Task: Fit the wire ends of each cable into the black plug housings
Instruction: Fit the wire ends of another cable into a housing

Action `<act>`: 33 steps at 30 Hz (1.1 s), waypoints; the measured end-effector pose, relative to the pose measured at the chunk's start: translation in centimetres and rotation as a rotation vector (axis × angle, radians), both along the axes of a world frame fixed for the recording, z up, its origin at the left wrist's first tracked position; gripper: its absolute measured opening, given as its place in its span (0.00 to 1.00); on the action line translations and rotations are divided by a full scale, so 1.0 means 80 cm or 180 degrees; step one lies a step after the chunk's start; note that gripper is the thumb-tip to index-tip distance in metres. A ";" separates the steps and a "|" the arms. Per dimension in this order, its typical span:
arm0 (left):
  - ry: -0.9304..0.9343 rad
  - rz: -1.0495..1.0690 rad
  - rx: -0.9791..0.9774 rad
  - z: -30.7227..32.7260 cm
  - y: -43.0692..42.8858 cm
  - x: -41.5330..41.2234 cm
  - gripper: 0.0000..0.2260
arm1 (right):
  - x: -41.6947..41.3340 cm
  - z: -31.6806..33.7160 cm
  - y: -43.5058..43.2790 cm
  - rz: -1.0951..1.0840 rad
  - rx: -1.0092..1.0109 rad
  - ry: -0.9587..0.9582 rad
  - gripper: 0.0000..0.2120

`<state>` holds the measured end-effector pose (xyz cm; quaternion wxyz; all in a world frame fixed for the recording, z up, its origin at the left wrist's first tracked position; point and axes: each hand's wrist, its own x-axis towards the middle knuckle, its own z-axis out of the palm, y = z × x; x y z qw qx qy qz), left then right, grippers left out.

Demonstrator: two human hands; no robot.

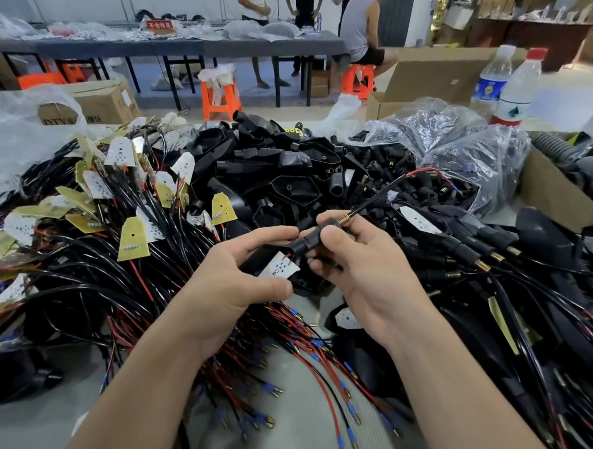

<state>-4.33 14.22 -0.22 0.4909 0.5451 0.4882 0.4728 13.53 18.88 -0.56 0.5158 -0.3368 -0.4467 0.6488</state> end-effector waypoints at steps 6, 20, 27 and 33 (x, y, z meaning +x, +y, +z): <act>-0.0532 -0.0062 -0.0378 -0.002 0.002 -0.002 0.20 | 0.008 0.002 -0.001 0.0391 -0.0027 0.0133 0.07; 0.0317 0.0086 0.0506 -0.003 0.001 0.000 0.19 | 0.000 -0.009 0.005 -0.0339 0.0065 -0.0427 0.07; 0.0076 -0.0059 0.0371 -0.002 0.000 0.005 0.14 | -0.005 -0.013 0.007 -0.0482 0.0298 -0.0430 0.16; 0.0613 0.0138 0.0477 0.005 0.001 -0.002 0.16 | -0.002 -0.012 0.007 -0.0196 0.0276 -0.0387 0.17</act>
